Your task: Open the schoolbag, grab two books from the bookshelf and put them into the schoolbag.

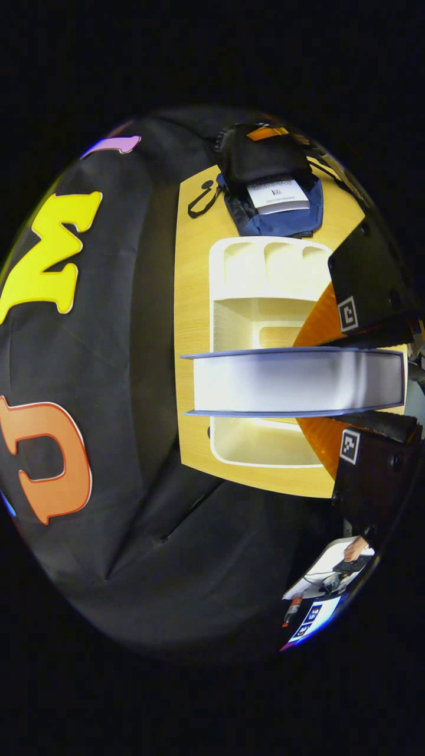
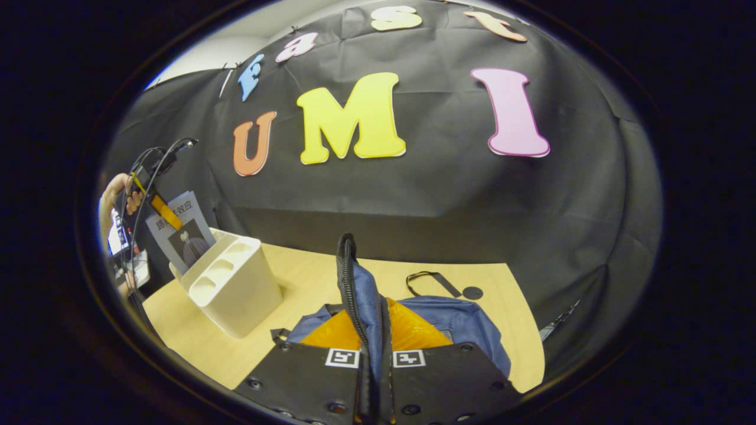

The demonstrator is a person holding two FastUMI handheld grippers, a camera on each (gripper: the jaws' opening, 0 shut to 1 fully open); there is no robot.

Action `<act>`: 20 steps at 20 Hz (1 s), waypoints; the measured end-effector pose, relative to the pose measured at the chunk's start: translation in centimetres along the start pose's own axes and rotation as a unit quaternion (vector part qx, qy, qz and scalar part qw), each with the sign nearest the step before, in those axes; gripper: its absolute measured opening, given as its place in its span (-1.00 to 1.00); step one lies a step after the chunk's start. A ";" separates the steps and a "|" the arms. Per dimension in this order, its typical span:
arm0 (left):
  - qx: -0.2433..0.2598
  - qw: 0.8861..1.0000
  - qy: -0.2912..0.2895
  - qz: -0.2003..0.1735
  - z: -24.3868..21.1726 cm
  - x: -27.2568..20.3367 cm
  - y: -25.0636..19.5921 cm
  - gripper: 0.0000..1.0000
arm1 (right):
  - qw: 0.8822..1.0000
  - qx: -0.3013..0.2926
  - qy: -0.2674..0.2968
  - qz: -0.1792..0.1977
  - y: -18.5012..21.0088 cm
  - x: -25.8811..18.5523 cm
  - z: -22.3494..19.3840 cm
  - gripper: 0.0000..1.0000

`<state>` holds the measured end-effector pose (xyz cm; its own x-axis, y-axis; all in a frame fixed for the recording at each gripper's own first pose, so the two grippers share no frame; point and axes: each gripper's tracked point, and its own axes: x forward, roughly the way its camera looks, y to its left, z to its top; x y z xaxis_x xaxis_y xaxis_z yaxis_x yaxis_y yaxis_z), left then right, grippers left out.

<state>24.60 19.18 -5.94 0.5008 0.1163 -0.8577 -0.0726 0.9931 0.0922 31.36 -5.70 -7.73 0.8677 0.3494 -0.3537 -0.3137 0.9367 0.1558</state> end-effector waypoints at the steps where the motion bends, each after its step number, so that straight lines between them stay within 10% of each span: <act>1: 0.008 1.000 -0.012 0.008 0.2 -1.0 0.0 -0.10 | 1.000 0.000 0.002 0.000 0.0 0.0 -0.3 -0.88; 20: 0.197 0.967 -0.161 0.023 2.9 -16.8 -13.5 -0.14 | 1.000 0.009 -0.006 0.020 -0.3 -0.9 -0.5 -0.89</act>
<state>19.65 3.85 8.63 0.7521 0.0958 -0.6521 0.2010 0.9089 0.3653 30.48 -6.32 -7.98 0.8594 0.3863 -0.3350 -0.3412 0.9212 0.1871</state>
